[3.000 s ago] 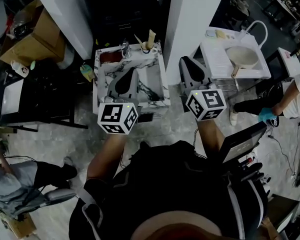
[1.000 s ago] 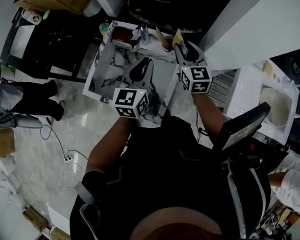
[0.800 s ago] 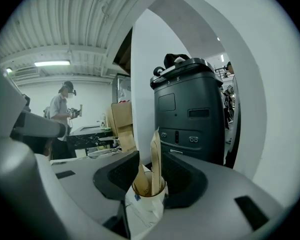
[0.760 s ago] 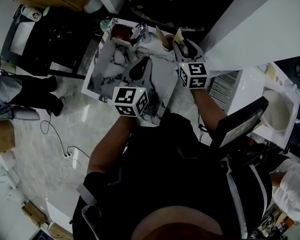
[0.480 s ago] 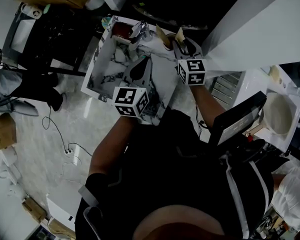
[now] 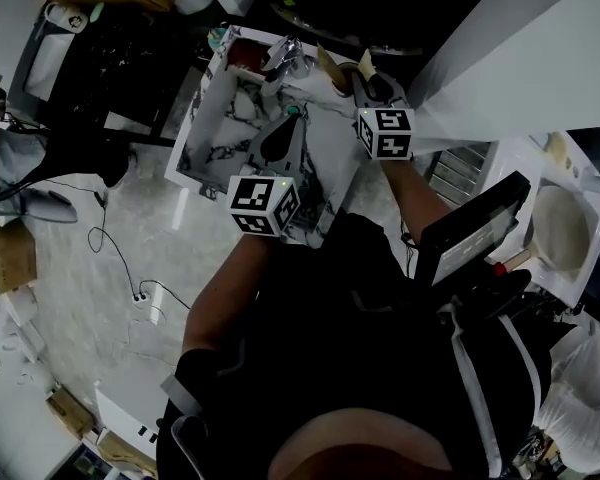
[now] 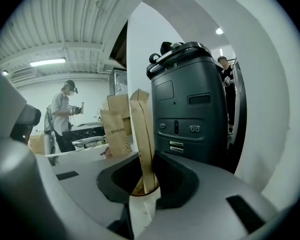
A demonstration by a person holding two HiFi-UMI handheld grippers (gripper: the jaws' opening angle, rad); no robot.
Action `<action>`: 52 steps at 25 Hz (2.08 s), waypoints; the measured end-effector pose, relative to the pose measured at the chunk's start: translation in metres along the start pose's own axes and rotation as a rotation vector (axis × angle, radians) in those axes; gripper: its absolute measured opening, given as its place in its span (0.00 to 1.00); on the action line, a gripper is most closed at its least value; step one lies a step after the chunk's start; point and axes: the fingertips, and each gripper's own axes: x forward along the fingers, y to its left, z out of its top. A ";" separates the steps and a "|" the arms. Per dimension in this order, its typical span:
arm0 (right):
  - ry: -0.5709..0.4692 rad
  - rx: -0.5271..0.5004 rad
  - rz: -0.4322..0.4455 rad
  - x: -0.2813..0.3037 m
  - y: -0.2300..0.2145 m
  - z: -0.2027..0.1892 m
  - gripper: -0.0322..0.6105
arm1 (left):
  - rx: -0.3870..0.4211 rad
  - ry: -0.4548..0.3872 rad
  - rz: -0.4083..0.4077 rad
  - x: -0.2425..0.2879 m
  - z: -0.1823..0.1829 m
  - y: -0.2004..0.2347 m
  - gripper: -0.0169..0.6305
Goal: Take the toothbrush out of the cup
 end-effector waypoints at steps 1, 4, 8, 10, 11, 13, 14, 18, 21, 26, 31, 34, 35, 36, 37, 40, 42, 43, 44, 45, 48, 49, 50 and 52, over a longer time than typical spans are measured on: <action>0.002 0.000 -0.005 0.000 0.000 0.000 0.17 | 0.001 0.000 -0.001 -0.001 0.001 0.000 0.04; 0.006 0.001 -0.022 0.000 -0.001 0.000 0.16 | 0.005 -0.002 -0.010 -0.006 0.003 -0.001 0.04; -0.021 0.011 -0.035 -0.004 -0.001 0.010 0.14 | 0.016 -0.008 -0.031 -0.012 0.010 -0.004 0.04; -0.043 0.007 -0.044 -0.009 0.001 0.020 0.14 | 0.020 -0.011 -0.044 -0.017 0.014 -0.005 0.04; -0.054 0.005 -0.049 -0.013 0.002 0.026 0.14 | 0.022 -0.012 -0.051 -0.019 0.016 -0.006 0.04; -0.073 0.003 -0.063 -0.020 0.004 0.038 0.14 | 0.025 -0.018 -0.069 -0.024 0.021 -0.007 0.04; -0.082 0.003 -0.071 -0.024 0.006 0.043 0.14 | 0.025 -0.020 -0.079 -0.027 0.024 -0.008 0.04; -0.117 0.010 -0.109 -0.043 0.014 0.064 0.14 | 0.029 -0.024 -0.120 -0.039 0.032 -0.008 0.04; -0.155 0.016 -0.120 -0.061 0.024 0.083 0.14 | 0.038 -0.029 -0.159 -0.048 0.039 -0.009 0.04; -0.210 0.031 -0.155 -0.095 0.043 0.110 0.14 | 0.043 -0.041 -0.235 -0.063 0.047 -0.012 0.04; -0.236 0.071 -0.191 -0.126 0.061 0.128 0.14 | 0.068 -0.060 -0.299 -0.075 0.064 -0.015 0.04; -0.254 0.070 -0.213 -0.145 0.070 0.139 0.14 | 0.073 -0.085 -0.330 -0.081 0.076 -0.015 0.04; -0.261 0.069 -0.220 -0.151 0.074 0.141 0.14 | 0.075 -0.091 -0.338 -0.083 0.078 -0.013 0.04; -0.266 0.072 -0.228 -0.157 0.078 0.143 0.14 | 0.081 -0.095 -0.346 -0.085 0.080 -0.012 0.04; -0.272 0.077 -0.235 -0.163 0.082 0.144 0.14 | 0.089 -0.096 -0.355 -0.087 0.081 -0.012 0.04; -0.283 0.082 -0.260 -0.183 0.091 0.148 0.14 | 0.109 -0.092 -0.382 -0.093 0.085 -0.016 0.04; -0.293 0.079 -0.280 -0.196 0.095 0.153 0.14 | 0.108 -0.096 -0.409 -0.098 0.091 -0.021 0.04; -0.298 0.079 -0.292 -0.202 0.097 0.155 0.14 | 0.107 -0.100 -0.426 -0.101 0.093 -0.023 0.04; -0.302 0.080 -0.304 -0.208 0.100 0.157 0.14 | 0.106 -0.104 -0.442 -0.104 0.095 -0.026 0.04; -0.305 0.080 -0.313 -0.213 0.103 0.158 0.14 | 0.107 -0.107 -0.457 -0.107 0.097 -0.028 0.04; -0.313 0.085 -0.332 -0.227 0.111 0.160 0.14 | 0.111 -0.114 -0.488 -0.114 0.100 -0.033 0.04; -0.315 0.083 -0.338 -0.231 0.114 0.161 0.14 | 0.113 -0.114 -0.491 -0.115 0.100 -0.034 0.04; -0.318 0.080 -0.344 -0.235 0.117 0.161 0.14 | 0.114 -0.113 -0.493 -0.118 0.100 -0.034 0.04; -0.323 0.072 -0.359 -0.244 0.123 0.161 0.14 | 0.118 -0.114 -0.499 -0.123 0.101 -0.036 0.04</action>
